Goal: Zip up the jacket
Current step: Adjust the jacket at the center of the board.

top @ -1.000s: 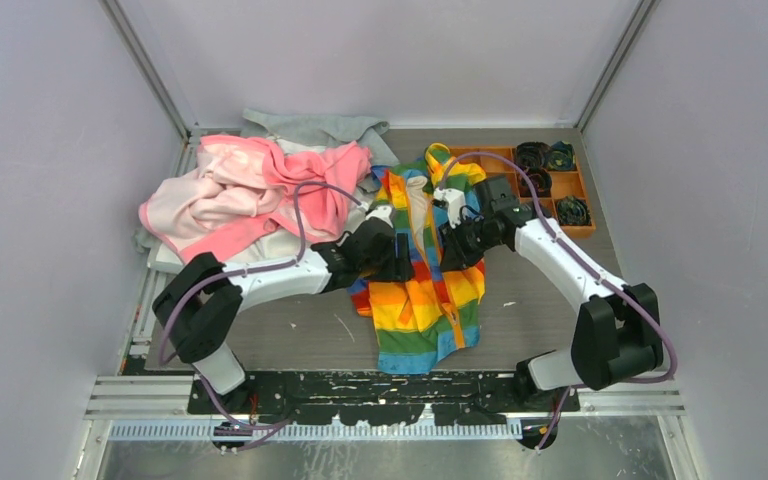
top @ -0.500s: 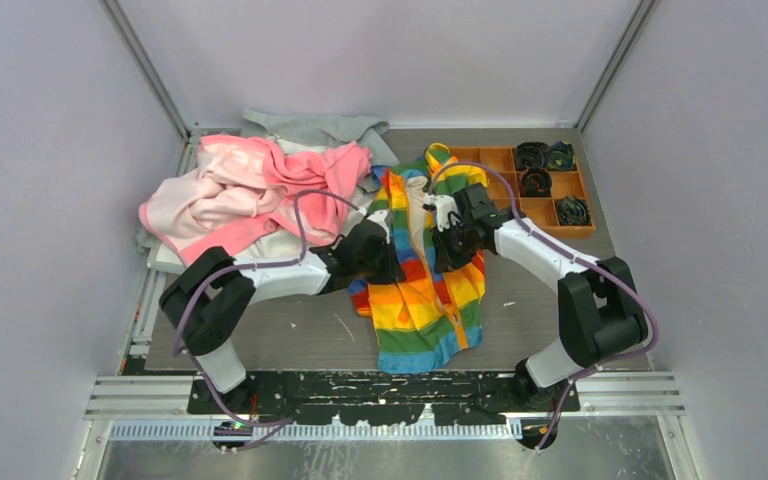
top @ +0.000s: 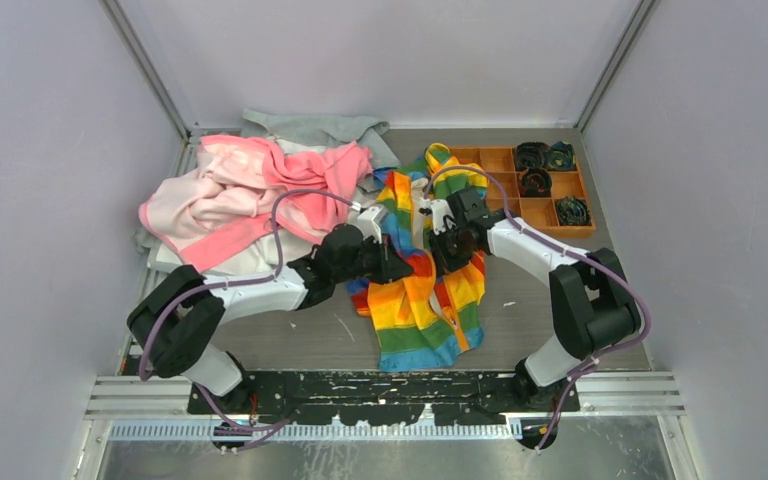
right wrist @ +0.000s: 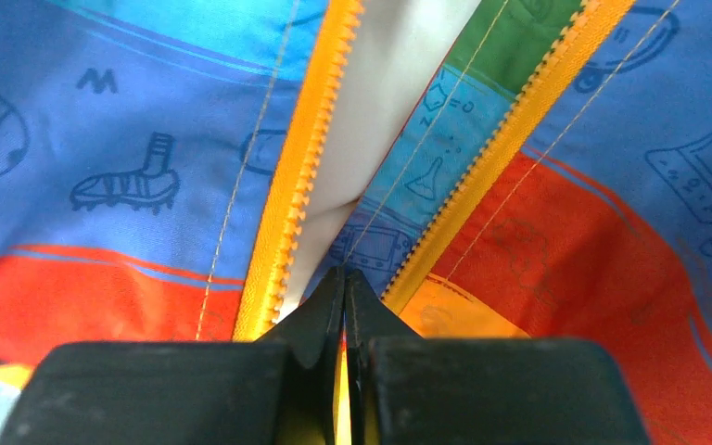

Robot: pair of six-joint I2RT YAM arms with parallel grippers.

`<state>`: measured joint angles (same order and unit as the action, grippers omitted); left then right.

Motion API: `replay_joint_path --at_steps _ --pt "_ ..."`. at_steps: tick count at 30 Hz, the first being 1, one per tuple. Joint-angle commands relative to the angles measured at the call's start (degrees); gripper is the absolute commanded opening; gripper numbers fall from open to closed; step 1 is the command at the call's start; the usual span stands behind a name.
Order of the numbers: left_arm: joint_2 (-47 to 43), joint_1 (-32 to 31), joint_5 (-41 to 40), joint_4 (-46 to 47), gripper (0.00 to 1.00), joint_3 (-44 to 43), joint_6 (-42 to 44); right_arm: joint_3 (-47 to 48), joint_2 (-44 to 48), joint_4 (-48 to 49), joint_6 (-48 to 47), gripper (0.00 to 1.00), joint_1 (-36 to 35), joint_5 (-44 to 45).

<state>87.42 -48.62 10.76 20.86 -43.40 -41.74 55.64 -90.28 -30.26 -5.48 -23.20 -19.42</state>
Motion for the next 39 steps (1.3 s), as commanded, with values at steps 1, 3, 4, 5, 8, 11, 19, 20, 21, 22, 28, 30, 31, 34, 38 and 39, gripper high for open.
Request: replay_joint_path --at_steps 1,3,4,5,8,11,19,20,21,22,28,30,31,34,38,39 --pt "1.15 0.76 5.54 13.19 0.00 0.55 -0.22 0.55 1.28 1.28 0.36 0.07 -0.22 -2.15" --pt "1.69 1.68 7.38 19.99 0.00 2.34 -2.80 0.53 2.02 1.20 0.23 0.08 0.36 -3.19" --pt "1.86 2.27 8.40 23.66 0.00 3.28 -4.37 0.57 2.24 1.04 0.28 0.08 0.82 -3.96" --pt "2.18 2.78 8.96 27.15 0.00 4.24 -5.69 0.73 2.56 0.89 0.33 0.09 1.45 -5.08" --pt "3.11 4.44 10.24 33.70 0.00 6.03 -9.26 1.11 3.83 0.18 0.55 0.11 4.23 -10.30" --pt "3.75 4.93 10.04 33.18 0.05 6.69 -10.03 0.78 5.73 -0.06 0.40 0.17 7.14 -15.52" --pt "2.90 5.57 -3.19 7.11 0.31 3.09 -9.23 -0.14 11.14 -0.22 -1.49 0.27 11.95 -23.54" --pt "2.71 5.51 -4.11 3.06 0.33 1.59 -8.76 -0.25 11.65 -0.54 -2.22 0.28 12.17 -24.50" --pt "2.34 5.55 -5.25 -1.29 0.34 0.32 -8.27 -0.31 12.08 -1.12 -3.17 0.30 12.28 -25.57" --pt "1.66 5.55 -6.93 -4.77 0.36 -0.53 -7.71 -0.27 12.59 -1.70 -4.33 0.31 12.22 -26.57" --pt "-11.62 5.53 -16.58 -10.83 0.42 4.20 -5.48 0.41 14.95 -7.66 -14.83 0.38 12.28 -33.02" --pt "-17.45 5.55 -17.37 -10.50 0.43 6.79 -4.21 0.10 15.93 -9.77 -19.65 0.39 12.21 -34.46" --pt "-20.11 5.55 -17.51 -10.53 0.44 7.97 -3.70 -0.04 16.27 -11.09 -22.41 0.41 12.15 -35.33" --pt "-26.93 5.48 -15.02 -9.21 0.48 11.19 -3.31 -0.35 16.30 -17.26 -33.36 0.47 12.14 -38.86" --pt "-30.08 5.23 -6.82 -3.62 0.49 14.05 -6.26 -0.07 14.58 -37.71 -65.99 0.52 11.68 -41.08" --pt "-29.68 4.68 -5.96 -2.46 0.49 14.37 -7.62 -0.21 14.15 -40.51 -71.53 0.52 11.50 -40.00"
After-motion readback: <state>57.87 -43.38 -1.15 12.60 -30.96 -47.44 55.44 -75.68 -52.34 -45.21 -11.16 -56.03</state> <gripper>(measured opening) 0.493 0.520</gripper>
